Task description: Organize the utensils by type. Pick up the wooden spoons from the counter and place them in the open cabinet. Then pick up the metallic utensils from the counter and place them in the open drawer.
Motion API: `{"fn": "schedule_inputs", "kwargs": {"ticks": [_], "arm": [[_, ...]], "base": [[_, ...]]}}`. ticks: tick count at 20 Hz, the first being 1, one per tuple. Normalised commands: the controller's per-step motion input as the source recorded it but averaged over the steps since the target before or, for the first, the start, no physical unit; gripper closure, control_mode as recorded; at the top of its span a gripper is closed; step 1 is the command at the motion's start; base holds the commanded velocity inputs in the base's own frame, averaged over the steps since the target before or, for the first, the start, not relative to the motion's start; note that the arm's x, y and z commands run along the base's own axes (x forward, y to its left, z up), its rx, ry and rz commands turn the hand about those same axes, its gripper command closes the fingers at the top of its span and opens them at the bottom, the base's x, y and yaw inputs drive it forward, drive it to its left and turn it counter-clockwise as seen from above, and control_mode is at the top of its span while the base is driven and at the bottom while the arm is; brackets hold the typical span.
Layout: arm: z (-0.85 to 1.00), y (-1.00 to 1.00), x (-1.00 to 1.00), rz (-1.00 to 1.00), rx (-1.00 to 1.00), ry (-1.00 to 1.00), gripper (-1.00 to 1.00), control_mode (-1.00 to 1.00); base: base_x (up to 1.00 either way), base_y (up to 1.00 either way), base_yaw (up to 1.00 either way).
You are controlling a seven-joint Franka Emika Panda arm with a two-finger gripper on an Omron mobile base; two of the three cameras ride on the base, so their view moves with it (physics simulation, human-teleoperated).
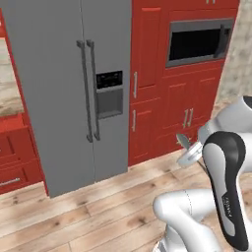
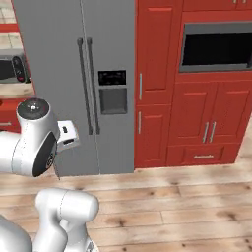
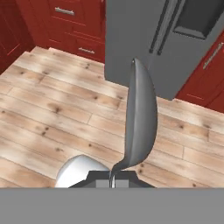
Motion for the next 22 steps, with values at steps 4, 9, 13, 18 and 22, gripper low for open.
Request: {"fn": "schedule_inputs", "kwargs": {"ticks": [4, 9, 13, 18, 22], "arm": [[0.00, 0.00, 0.00, 0.00, 0.00, 0.00, 1.00, 1.00], [0.00, 0.00, 0.00, 0.00, 0.00, 0.00, 1.00, 1.00], [0.00, 0.00, 0.00, 0.00, 0.00, 0.00, 1.00, 1.00], [0.00, 0.00, 0.00, 0.00, 0.00, 0.00, 1.00, 1.00], [0.00, 0.00, 0.00, 0.00, 0.00, 0.00, 1.00, 1.00]], "base": [[0.59, 0.15, 0.57], [0.74, 0.13, 0.52], [0.99, -0.06, 0.20], [0.61, 0.04, 0.04], [0.20, 0.29, 0.19]]}}
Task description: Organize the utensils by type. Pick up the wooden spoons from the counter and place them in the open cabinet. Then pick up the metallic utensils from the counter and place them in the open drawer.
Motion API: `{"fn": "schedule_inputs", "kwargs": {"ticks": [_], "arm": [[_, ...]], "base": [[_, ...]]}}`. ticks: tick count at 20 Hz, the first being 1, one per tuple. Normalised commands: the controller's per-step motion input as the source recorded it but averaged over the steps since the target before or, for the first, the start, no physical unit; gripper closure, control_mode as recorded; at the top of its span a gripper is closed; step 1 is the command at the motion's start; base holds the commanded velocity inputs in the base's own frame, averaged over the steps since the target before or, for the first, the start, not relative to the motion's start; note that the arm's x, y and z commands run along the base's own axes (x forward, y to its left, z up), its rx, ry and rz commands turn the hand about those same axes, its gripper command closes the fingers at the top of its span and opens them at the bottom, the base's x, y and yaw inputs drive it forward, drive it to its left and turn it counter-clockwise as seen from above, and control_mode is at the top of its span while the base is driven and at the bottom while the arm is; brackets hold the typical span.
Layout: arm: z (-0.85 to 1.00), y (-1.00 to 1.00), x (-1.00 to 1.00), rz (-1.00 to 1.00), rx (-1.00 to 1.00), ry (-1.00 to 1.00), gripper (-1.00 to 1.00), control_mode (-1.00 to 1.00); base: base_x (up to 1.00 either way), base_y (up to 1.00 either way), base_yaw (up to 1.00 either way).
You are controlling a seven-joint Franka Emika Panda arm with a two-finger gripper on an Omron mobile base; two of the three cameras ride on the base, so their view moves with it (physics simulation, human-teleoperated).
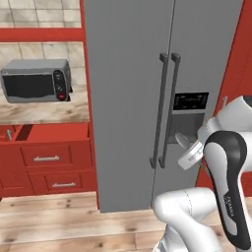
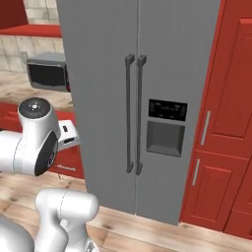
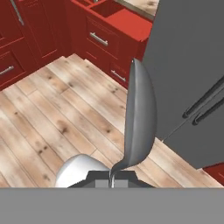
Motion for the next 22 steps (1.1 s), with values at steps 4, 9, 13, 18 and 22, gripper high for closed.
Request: {"fn": "schedule_inputs", "kwargs": {"ticks": [4, 9, 13, 18, 22], "arm": [[0.00, 0.00, 0.00, 0.00, 0.00, 0.00, 1.00, 1.00], [0.00, 0.00, 0.00, 0.00, 0.00, 0.00, 1.00, 1.00], [0.00, 0.00, 0.00, 0.00, 0.00, 0.00, 1.00, 1.00], [0.00, 0.00, 0.00, 0.00, 0.00, 0.00, 1.00, 1.00], [0.00, 0.00, 0.00, 0.00, 0.00, 0.00, 1.00, 1.00]], "base": [[0.11, 0.23, 0.28], [0.29, 0.15, 0.34], [0.15, 0.07, 0.36], [0.40, 0.02, 0.29], [0.78, 0.00, 0.22]]}}
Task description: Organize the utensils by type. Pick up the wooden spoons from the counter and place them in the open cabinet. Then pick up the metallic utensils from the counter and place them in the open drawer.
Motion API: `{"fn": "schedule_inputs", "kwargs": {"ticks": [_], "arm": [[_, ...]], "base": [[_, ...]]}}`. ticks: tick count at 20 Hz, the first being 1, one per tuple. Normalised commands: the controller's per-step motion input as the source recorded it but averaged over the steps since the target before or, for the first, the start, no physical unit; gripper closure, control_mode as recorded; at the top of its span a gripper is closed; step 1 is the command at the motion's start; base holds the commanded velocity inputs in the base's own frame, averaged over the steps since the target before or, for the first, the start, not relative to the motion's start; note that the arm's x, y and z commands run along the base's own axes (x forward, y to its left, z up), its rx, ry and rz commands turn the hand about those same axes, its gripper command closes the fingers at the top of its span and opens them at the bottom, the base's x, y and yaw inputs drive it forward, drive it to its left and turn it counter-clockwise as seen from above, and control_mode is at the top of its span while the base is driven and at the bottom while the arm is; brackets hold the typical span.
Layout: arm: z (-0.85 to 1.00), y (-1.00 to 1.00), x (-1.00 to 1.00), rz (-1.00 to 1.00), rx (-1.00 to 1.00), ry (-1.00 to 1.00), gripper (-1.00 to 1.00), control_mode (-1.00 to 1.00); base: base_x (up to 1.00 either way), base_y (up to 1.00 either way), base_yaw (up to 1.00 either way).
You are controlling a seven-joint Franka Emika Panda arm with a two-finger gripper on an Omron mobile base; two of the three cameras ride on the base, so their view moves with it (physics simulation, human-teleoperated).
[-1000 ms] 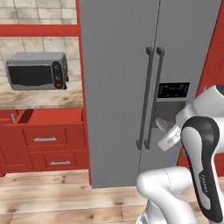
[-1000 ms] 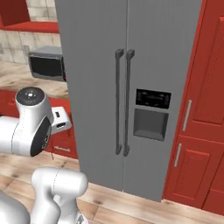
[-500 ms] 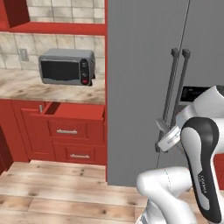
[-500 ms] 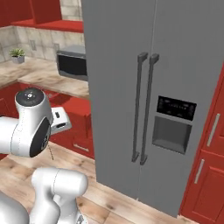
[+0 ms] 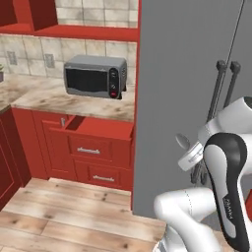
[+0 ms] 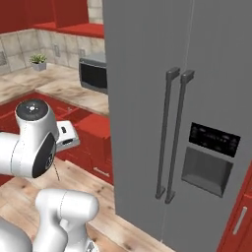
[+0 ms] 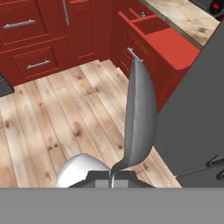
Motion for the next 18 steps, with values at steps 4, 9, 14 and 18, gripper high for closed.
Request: {"fn": "schedule_inputs", "kwargs": {"ticks": [4, 9, 14, 18], "arm": [[0.00, 0.00, 0.00, 0.00, 0.00, 0.00, 1.00, 1.00], [0.00, 0.00, 0.00, 0.00, 0.00, 0.00, 1.00, 1.00], [0.00, 0.00, 0.00, 0.00, 0.00, 0.00, 1.00, 1.00], [0.00, 0.00, 0.00, 0.00, 0.00, 0.00, 1.00, 1.00]], "base": [[0.81, 0.00, 0.20], [0.68, 0.05, 0.20], [0.49, 0.19, 0.22], [0.49, 0.17, 0.23]]}}
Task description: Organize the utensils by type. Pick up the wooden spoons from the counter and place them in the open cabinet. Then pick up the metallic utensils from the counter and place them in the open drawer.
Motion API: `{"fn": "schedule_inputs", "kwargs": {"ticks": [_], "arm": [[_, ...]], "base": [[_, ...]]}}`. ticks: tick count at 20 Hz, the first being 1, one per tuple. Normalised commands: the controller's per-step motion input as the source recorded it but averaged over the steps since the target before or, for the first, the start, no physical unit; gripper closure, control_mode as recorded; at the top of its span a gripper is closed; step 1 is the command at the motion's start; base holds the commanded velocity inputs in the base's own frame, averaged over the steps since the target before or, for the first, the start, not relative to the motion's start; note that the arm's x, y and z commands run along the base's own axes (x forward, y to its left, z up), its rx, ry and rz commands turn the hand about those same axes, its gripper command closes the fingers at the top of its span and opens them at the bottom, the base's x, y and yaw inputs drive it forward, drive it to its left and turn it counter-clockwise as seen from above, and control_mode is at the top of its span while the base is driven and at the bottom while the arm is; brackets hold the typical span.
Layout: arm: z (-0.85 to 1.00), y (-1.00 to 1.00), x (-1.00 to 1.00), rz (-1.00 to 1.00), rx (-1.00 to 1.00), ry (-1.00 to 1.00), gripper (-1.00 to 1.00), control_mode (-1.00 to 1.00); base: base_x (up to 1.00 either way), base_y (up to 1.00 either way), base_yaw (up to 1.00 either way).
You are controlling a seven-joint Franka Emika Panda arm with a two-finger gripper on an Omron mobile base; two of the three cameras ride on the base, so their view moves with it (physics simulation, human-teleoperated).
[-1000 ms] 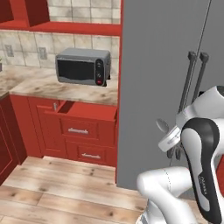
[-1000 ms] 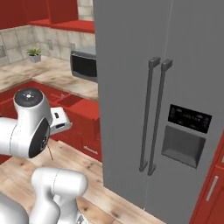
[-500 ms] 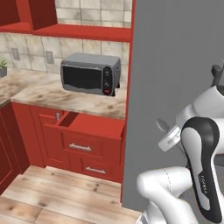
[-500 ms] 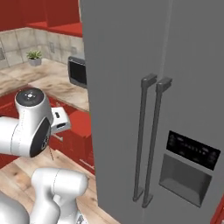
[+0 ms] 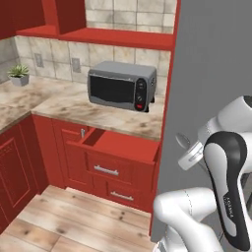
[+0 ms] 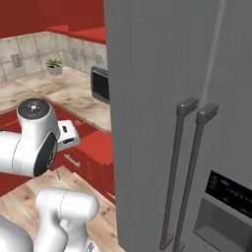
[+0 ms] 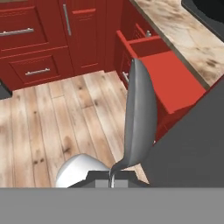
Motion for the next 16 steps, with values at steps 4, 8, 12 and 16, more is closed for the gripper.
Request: {"fn": "schedule_inputs", "kwargs": {"ticks": [4, 8, 12, 16], "arm": [[0.00, 0.00, 0.00, 0.00, 0.00, 0.00, 1.00, 1.00], [0.00, 0.00, 0.00, 0.00, 0.00, 0.00, 1.00, 1.00], [0.00, 0.00, 0.00, 0.00, 0.00, 0.00, 1.00, 1.00], [0.00, 0.00, 0.00, 0.00, 0.00, 0.00, 1.00, 1.00]], "base": [[0.54, 0.03, 0.21], [0.46, 0.00, 0.18], [0.37, 0.00, 0.18], [0.35, -0.03, 0.18]]}}
